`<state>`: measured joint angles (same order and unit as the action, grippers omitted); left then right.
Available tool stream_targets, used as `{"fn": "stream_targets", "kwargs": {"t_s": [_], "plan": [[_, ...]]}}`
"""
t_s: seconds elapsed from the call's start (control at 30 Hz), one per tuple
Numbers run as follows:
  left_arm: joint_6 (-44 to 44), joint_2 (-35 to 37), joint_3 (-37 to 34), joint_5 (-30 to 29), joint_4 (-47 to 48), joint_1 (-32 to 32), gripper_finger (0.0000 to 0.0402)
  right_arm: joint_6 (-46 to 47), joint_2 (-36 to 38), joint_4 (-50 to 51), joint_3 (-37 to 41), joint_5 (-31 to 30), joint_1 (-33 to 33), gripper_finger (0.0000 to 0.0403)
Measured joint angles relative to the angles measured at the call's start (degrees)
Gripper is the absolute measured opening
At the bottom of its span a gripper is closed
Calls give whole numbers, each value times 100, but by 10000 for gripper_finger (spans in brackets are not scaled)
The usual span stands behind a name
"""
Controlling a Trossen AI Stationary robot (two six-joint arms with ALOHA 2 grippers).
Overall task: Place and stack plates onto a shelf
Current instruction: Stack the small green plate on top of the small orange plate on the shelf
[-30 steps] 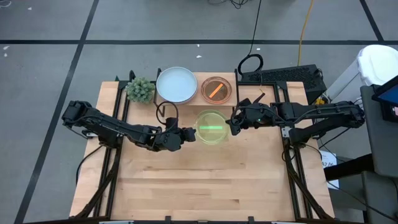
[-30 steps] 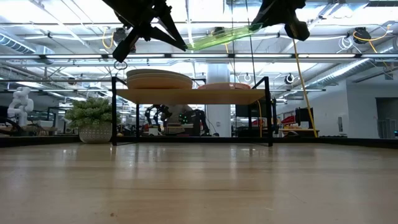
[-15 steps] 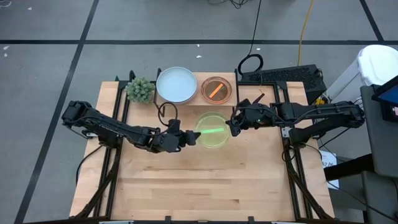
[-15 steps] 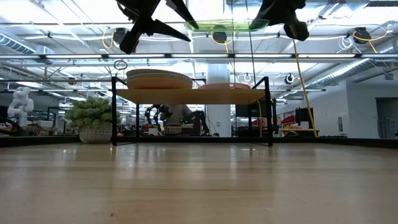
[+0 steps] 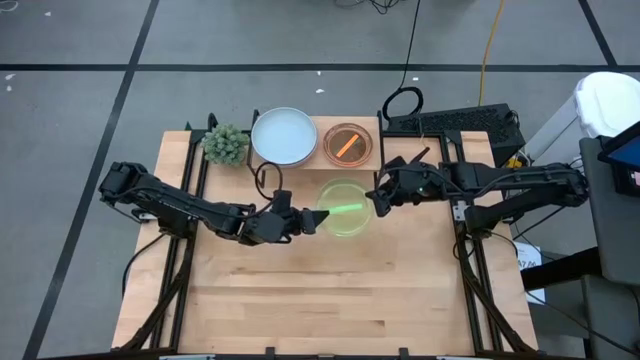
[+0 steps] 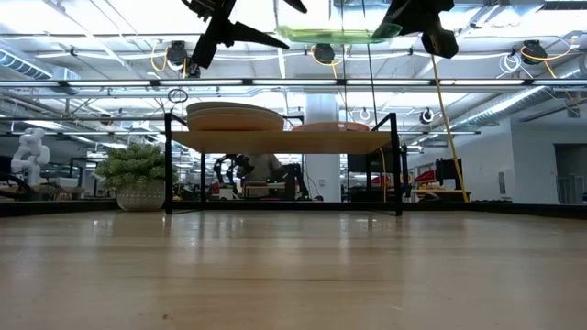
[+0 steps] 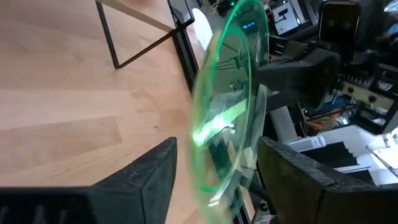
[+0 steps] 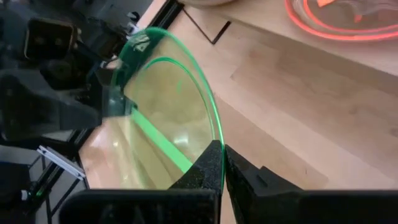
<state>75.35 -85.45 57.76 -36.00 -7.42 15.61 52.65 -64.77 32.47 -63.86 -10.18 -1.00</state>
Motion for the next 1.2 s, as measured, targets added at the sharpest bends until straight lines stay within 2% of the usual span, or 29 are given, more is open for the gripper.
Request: {"fn": "stream_targets", "kwargs": {"t_s": [0.27, 0.57, 0.8, 1.2], "plan": [[-437, 142, 0, -299, -31, -75, 256, -80, 256, 108, 0, 4, 165, 0], [-1373, 826, 0, -318, 23, -351, 257, -173, 529, 308, 0, 3, 458, 0], [-2243, 1347, 0, -307, 45, -414, 257, -55, 555, 34, 0, -4, 841, 0], [-3251, 2414, 0, -246, 1174, -412, 257, 829, 549, -806, 0, -32, 1603, 0]]}}
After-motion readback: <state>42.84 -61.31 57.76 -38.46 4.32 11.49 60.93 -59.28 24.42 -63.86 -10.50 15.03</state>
